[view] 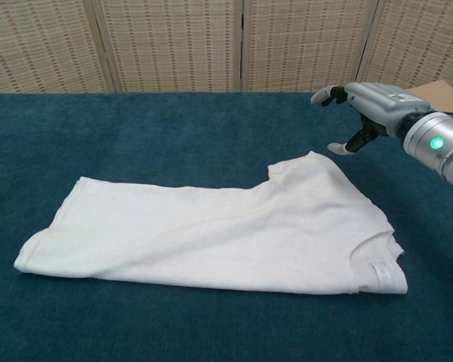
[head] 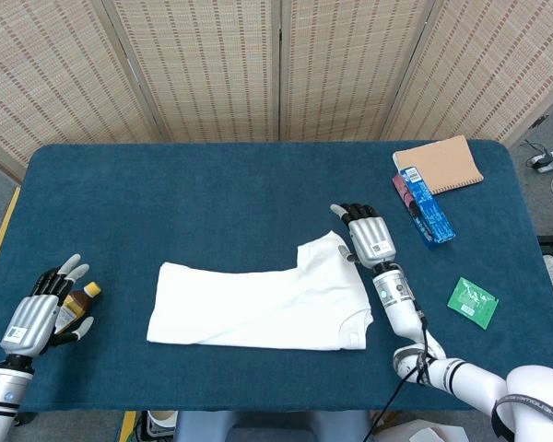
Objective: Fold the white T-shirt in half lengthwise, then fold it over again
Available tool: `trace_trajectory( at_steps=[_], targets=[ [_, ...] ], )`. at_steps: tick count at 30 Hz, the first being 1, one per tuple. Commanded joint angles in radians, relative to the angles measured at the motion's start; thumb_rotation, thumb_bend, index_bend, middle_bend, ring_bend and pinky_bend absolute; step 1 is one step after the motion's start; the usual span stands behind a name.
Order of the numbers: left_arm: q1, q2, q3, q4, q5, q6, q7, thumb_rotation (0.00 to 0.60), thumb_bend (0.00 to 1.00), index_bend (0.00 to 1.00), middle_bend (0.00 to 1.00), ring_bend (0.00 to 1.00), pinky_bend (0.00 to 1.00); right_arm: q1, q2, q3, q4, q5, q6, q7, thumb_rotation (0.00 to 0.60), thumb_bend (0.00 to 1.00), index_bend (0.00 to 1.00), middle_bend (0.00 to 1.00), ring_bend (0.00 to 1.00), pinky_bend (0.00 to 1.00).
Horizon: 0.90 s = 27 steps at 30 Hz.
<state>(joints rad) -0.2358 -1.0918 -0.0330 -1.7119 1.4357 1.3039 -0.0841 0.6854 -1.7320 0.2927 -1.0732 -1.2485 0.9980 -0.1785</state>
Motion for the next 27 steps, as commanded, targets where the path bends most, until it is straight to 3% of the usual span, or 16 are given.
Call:
trace_trajectory(
  at_steps=[1,5,12,19,27],
  targets=[
    [0.0,0.002,-0.002,-0.004,0.001,0.001,0.0,0.6,0.32,0.0,0.0,0.0,0.0,-0.023,0.051,-0.019,-0.066,-0.024,0.03,0.014,0.6,0.21,0.13,0.16,0.12,0.15],
    [0.002,0.003,-0.001,-0.008,0.004,0.004,0.004,0.6,0.32,0.0,0.0,0.0,0.0,-0.069,0.134,-0.066,-0.176,-0.085,0.078,0.062,0.6,0.21,0.18,0.16,0.12,0.15],
    [0.005,0.006,0.0,-0.016,0.007,0.005,0.009,0.6,0.32,0.0,0.0,0.0,0.0,-0.171,0.284,-0.203,-0.334,-0.22,0.172,0.11,0.6,0.21,0.33,0.2,0.12,0.15],
    [0.006,0.005,0.001,-0.029,0.017,0.01,0.017,0.6,0.32,0.0,0.0,0.0,0.0,-0.235,0.34,-0.297,-0.367,-0.307,0.228,0.137,0.6,0.21,0.34,0.21,0.12,0.15],
    [0.012,0.008,0.004,-0.04,0.025,0.018,0.025,0.6,0.32,0.0,0.0,0.0,0.0,-0.262,0.346,-0.338,-0.358,-0.37,0.262,0.148,0.6,0.17,0.34,0.21,0.12,0.15]
  ],
)
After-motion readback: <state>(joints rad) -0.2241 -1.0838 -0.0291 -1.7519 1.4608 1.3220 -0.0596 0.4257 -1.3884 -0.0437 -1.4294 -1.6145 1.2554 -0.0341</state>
